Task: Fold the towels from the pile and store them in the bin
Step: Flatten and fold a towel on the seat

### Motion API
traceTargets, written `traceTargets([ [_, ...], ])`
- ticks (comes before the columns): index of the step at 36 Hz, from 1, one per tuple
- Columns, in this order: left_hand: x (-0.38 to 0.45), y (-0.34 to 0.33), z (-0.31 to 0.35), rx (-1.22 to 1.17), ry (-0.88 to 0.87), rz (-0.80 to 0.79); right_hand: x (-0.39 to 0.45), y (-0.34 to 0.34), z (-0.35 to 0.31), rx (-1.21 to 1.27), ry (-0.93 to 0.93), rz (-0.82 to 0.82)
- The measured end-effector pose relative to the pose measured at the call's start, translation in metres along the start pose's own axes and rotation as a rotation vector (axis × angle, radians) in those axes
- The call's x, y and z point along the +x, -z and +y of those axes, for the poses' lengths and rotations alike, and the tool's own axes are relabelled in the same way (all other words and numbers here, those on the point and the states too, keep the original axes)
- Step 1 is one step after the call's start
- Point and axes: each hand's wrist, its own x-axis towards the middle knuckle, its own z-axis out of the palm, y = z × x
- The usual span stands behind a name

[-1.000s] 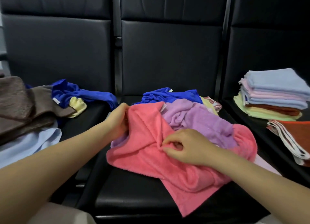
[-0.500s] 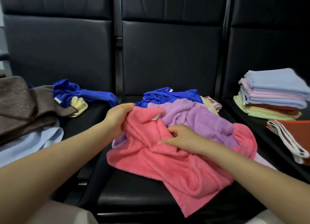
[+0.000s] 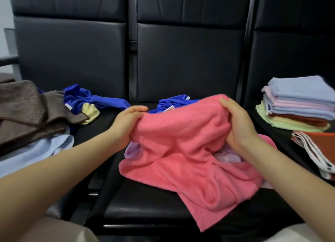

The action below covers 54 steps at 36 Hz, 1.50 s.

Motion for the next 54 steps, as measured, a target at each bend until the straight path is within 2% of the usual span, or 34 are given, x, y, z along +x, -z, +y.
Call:
traceTargets([
  [3,-0.007,-0.004,-0.010,0.256,0.097,-0.138,-0.007,0.013,0.002,-0.021,-0.208,-0.082],
  [6,-0.012,-0.004,-0.018,0.499,0.183,-0.184,-0.017,0.017,-0.001,-0.096,-0.371,-0.265],
  [11,-0.008,-0.012,-0.017,0.485,0.220,-0.109,-0.018,0.022,0.000,-0.190,-0.382,-0.330],
  [17,-0.002,-0.027,-0.017,0.516,0.198,-0.161,-0.020,0.023,0.011,-0.672,-0.269,-0.370],
  [20,0.001,-0.035,-0.016,0.451,0.204,-0.162,-0.019,0.014,0.013,-0.708,-0.126,-0.369],
  [23,0.007,-0.038,-0.013,0.371,0.207,-0.190,-0.015,0.007,0.010,-0.605,-0.035,-0.288],
  [26,0.014,-0.034,-0.006,0.102,0.238,-0.213,-0.011,0.009,-0.001,-0.529,-0.019,-0.245],
  [28,0.019,-0.029,-0.001,-0.080,0.254,-0.173,-0.007,0.016,-0.010,-0.559,-0.027,-0.261],
  [32,0.023,-0.016,0.009,-0.303,0.262,-0.082,-0.002,0.033,-0.022,-0.750,-0.165,-0.390],
  [36,0.026,-0.005,0.013,-0.336,0.246,0.013,-0.002,0.046,-0.020,-0.883,-0.409,-0.463],
  [39,0.029,-0.002,0.012,-0.359,0.263,0.039,-0.002,0.051,-0.020,-0.693,-0.477,-0.504],
  [43,0.035,0.005,0.010,-0.399,0.252,0.057,0.006,0.057,-0.031,-0.357,-0.399,-0.473],
  [47,0.041,0.008,0.006,-0.414,0.280,0.053,0.011,0.061,-0.042,-0.278,-0.376,-0.463],
  [49,0.047,0.007,0.007,-0.430,0.303,0.054,0.022,0.064,-0.044,-0.181,-0.397,-0.373],
  [51,0.052,0.003,0.013,-0.435,0.303,0.053,0.039,0.063,-0.047,-0.082,-0.425,-0.213],
  [54,0.064,-0.008,0.025,-0.389,0.256,0.025,0.065,0.056,-0.061,-0.094,-0.382,-0.012],
])
